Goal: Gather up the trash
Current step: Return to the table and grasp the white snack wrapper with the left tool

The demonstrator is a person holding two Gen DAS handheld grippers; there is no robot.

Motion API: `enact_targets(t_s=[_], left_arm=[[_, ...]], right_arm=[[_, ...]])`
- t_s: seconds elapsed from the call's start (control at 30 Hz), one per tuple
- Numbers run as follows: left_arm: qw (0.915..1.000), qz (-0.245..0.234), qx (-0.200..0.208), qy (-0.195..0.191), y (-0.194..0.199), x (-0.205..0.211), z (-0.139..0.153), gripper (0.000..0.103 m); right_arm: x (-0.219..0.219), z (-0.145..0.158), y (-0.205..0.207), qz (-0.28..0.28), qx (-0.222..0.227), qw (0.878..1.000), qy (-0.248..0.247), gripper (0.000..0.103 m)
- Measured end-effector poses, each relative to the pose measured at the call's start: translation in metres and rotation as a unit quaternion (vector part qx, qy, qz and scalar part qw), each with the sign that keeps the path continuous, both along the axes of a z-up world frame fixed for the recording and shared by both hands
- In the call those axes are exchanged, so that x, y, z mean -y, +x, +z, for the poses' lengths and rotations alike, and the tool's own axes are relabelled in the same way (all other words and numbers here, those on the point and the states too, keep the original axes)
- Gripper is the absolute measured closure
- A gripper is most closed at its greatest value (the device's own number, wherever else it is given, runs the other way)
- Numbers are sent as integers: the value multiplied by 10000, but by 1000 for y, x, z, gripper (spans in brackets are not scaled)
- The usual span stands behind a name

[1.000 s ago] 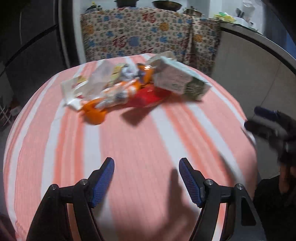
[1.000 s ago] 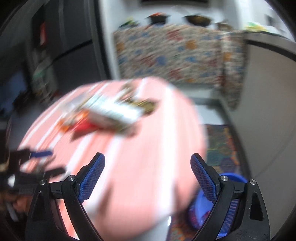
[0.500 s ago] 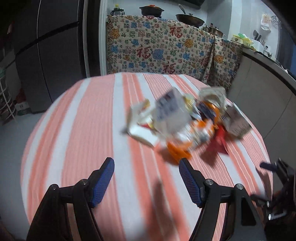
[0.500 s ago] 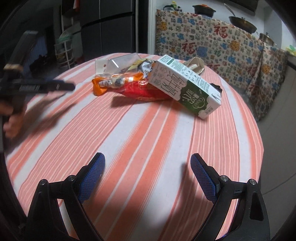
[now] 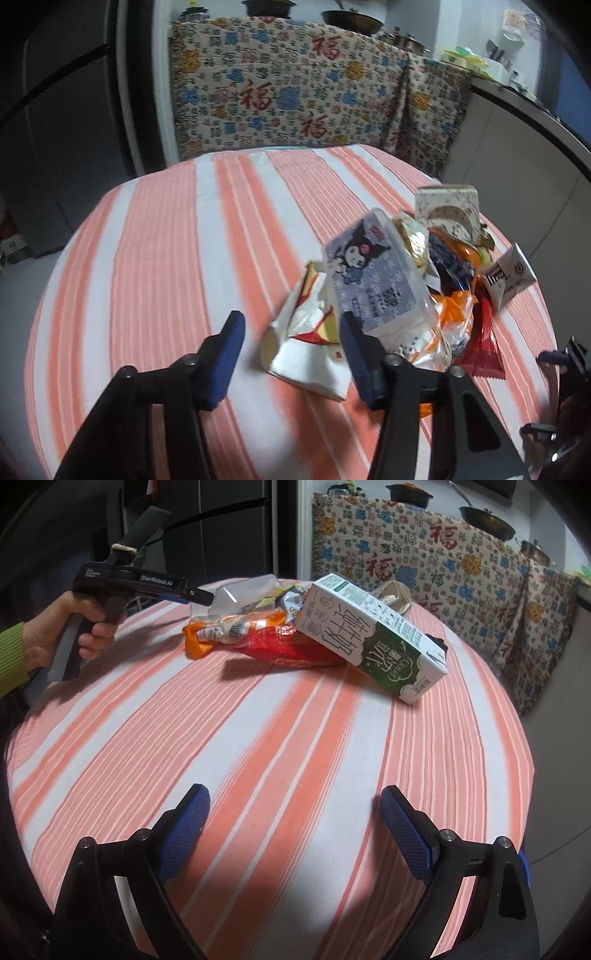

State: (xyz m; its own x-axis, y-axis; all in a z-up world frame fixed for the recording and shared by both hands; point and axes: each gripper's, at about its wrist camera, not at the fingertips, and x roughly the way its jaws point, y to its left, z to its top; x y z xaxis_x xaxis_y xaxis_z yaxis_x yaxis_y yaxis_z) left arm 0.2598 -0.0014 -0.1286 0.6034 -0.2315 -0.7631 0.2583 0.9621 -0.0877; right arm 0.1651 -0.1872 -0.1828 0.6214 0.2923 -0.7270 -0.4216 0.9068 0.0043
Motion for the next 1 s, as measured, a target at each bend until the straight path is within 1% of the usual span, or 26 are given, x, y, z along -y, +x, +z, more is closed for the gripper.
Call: enact_targets(t_s=[0.03,0.07,0.1,0.17,0.27,0.4,0.47,0.57,0.67,0.7,0.77,0.8,0.83,0.87,0.9,0.93,0.97,1.0], left_arm=[[9999,-91,-42,52,1,3,-3,70],[9998,-120,-95,138,0,5,-6,76],[9997,-114,-122,169,2,5,-8,92],[9998,-25,-116,175,-5,4,-10,95],[9994,295,-34,173,-22,-3,-6,95],[9981,608,-70,92,-67,-12,0,95],[9981,601,-115,84,-92,-8,1,95],[9989,458,-126,26,-130,6,4,95],[9994,322,-90,-69,-154,25,6,95],[9995,290,-35,-70,-161,33,7,91],[9997,248,52,-46,-165,44,9,91],[9998,195,65,-22,-166,49,9,88],[9998,157,70,42,-166,54,7,77],[9998,139,85,120,-165,58,6,70],[9997,142,114,172,-166,59,5,59],[9995,150,162,209,-166,61,5,57],[9996,142,171,198,-167,61,4,57],[9997,126,155,149,-166,62,4,57]], right_arm=[[1,0,0,-10,2,10000,4,9],[1,0,0,-22,6,10000,6,9],[1,0,1,-32,9,10000,5,9],[2,1,2,-58,15,10000,7,9],[5,4,5,-125,29,9999,46,9],[13,8,7,-297,55,9995,78,9],[18,10,9,-396,54,9992,85,9],[30,11,15,-603,8,9981,117,9],[45,12,23,-811,-67,9964,235,9],[50,14,28,-803,-79,9963,289,9],[56,19,38,-709,-28,9971,291,9],[59,25,47,-597,23,9979,261,8],[60,30,55,-460,63,9987,205,6],[60,35,62,-346,109,9992,146,3],[60,41,74,-145,183,9997,56,3],[59,43,82,26,206,9998,0,3],[57,44,93,247,158,9995,-78,2],[53,43,108,491,10,9986,-207,2]])
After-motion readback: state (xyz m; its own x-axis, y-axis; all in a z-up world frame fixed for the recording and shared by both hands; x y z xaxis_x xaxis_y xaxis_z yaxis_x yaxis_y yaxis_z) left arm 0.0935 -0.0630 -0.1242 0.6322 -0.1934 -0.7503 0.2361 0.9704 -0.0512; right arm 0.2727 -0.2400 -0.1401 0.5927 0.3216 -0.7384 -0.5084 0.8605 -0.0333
